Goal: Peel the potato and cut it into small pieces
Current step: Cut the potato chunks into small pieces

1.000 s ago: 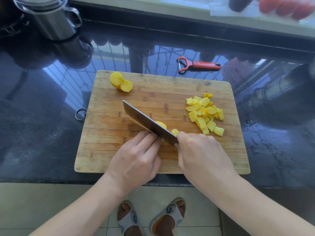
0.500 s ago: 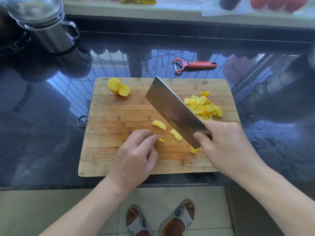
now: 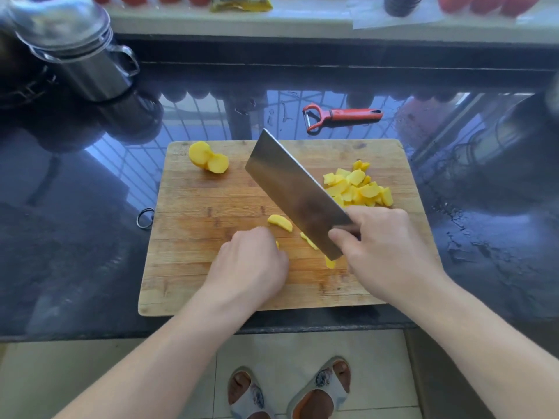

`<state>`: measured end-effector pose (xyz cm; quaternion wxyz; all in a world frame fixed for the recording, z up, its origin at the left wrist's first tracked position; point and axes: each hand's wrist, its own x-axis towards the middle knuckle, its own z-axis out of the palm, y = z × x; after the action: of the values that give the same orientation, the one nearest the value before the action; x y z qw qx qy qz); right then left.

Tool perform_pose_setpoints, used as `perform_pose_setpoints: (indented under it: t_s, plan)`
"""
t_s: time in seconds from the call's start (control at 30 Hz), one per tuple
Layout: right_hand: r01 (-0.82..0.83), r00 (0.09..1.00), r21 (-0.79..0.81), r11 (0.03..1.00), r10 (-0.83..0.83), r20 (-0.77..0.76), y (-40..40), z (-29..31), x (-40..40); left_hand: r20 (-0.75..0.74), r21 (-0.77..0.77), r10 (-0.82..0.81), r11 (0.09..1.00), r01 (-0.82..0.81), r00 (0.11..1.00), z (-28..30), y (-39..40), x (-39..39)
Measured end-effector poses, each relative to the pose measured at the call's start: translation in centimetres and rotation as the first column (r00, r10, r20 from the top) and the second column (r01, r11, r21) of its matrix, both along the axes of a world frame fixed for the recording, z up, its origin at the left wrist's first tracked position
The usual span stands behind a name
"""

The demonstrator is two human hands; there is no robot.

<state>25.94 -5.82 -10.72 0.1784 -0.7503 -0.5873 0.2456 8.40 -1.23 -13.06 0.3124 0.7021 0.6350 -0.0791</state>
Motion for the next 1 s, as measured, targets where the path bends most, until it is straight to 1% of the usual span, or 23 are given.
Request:
perform_pose_setpoints:
  t_s: [0.03, 0.07, 0.1, 0.13, 0.17, 0.2, 0.3, 0.43, 0.5, 0.53, 0.57, 0.6, 0.63, 0.7, 0.77, 0.8, 0.83, 0.93, 1.0]
  plan:
    - [-0.003, 1.000, 0.014, 1.000, 0.003, -0.018, 0.3, 0.0, -0.4, 0.099, -0.134, 0.112, 0.986, -0.098, 0.989, -0.1, 0.2, 0.1]
    - [-0.002, 0.999, 0.037, 0.999, 0.003, -0.034, 0.6, 0.0, -0.7, 0.204, -0.285, 0.248, 0.941, -0.184, 0.947, -0.1, 0.3, 0.2]
    - [0.003, 0.999, 0.069, 0.998, 0.000, -0.050, 0.9, 0.1, -1.0, 0.273, -0.425, 0.383, 0.871, -0.247, 0.882, -0.1, 0.2, 0.3]
    - [0.011, 0.997, 0.102, 0.995, -0.004, -0.072, 1.0, 0.2, -1.3, 0.312, -0.524, 0.494, 0.802, -0.286, 0.812, 0.0, 0.2, 0.2]
    - [0.021, 0.995, 0.126, 0.992, -0.009, -0.097, 1.1, 0.4, -1.4, 0.332, -0.581, 0.562, 0.754, -0.306, 0.757, 0.0, 0.1, 0.0]
    - [0.024, 0.994, 0.132, 0.991, -0.009, -0.112, 1.0, 0.6, -1.4, 0.344, -0.611, 0.602, 0.726, -0.315, 0.721, 0.2, 0.1, -0.3]
    - [-0.052, 0.996, 0.082, 0.995, 0.057, -0.062, 0.5, 1.1, -1.1, 0.367, -0.638, 0.643, 0.700, -0.321, 0.673, 0.1, 0.0, -1.0]
    - [-0.151, 0.984, 0.012, 0.988, 0.149, 0.102, -0.8, 0.8, -0.8, 0.375, -0.635, 0.650, 0.700, -0.328, 0.661, -0.4, -0.1, -1.0]
    - [-0.175, 0.979, 0.055, 0.983, 0.167, 0.115, -1.3, 0.5, -0.9, 0.384, -0.620, 0.641, 0.712, -0.329, 0.664, -0.7, -0.1, -1.0]
    - [-0.168, 0.984, 0.110, 0.980, 0.159, 0.085, -1.4, 0.3, -0.9, 0.393, -0.613, 0.639, 0.718, -0.330, 0.661, -0.9, -0.2, -0.9]
    - [-0.133, 0.991, 0.174, 0.976, 0.131, 0.021, -1.3, 0.2, -0.9, 0.406, -0.608, 0.639, 0.723, -0.328, 0.653, -1.1, -0.3, -1.0]
    - [-0.071, 0.993, 0.226, 0.972, 0.089, -0.072, -1.0, 0.0, -0.8, 0.420, -0.605, 0.639, 0.727, -0.327, 0.645, -1.2, -0.5, -1.1]
    - [0.003, 0.984, 0.243, 0.970, 0.041, -0.176, -0.5, 0.0, -0.7, 0.431, -0.602, 0.639, 0.729, -0.325, 0.637, -1.2, -0.6, -1.2]
    - [0.116, 0.933, 0.206, 0.972, -0.035, -0.358, 0.6, 0.3, -0.4, 0.447, -0.595, 0.637, 0.736, -0.323, 0.628, -1.3, -0.9, -1.4]
    - [0.166, 0.884, 0.161, 0.973, -0.074, -0.461, 1.5, 1.0, 0.0, 0.458, -0.584, 0.632, 0.744, -0.323, 0.625, -1.3, -1.1, -1.4]
    - [0.170, 0.880, 0.148, 0.974, -0.082, -0.468, 1.7, 1.2, 0.3, 0.460, -0.581, 0.633, 0.745, -0.328, 0.623, -1.3, -1.1, -1.5]
    - [0.165, 0.892, 0.147, 0.975, -0.084, -0.444, 1.9, 1.3, 0.6, 0.462, -0.579, 0.635, 0.745, -0.331, 0.619, -1.3, -1.1, -1.5]
    - [0.163, 0.940, 0.177, 0.971, -0.098, -0.326, 1.6, 1.4, 1.5, 0.467, -0.581, 0.641, 0.742, -0.336, 0.609, -1.1, -1.2, -1.5]
    - [0.148, 0.952, 0.152, 0.977, -0.099, -0.290, 1.4, 1.7, 1.8, 0.467, -0.581, 0.643, 0.740, -0.338, 0.606, -1.1, -1.3, -1.5]
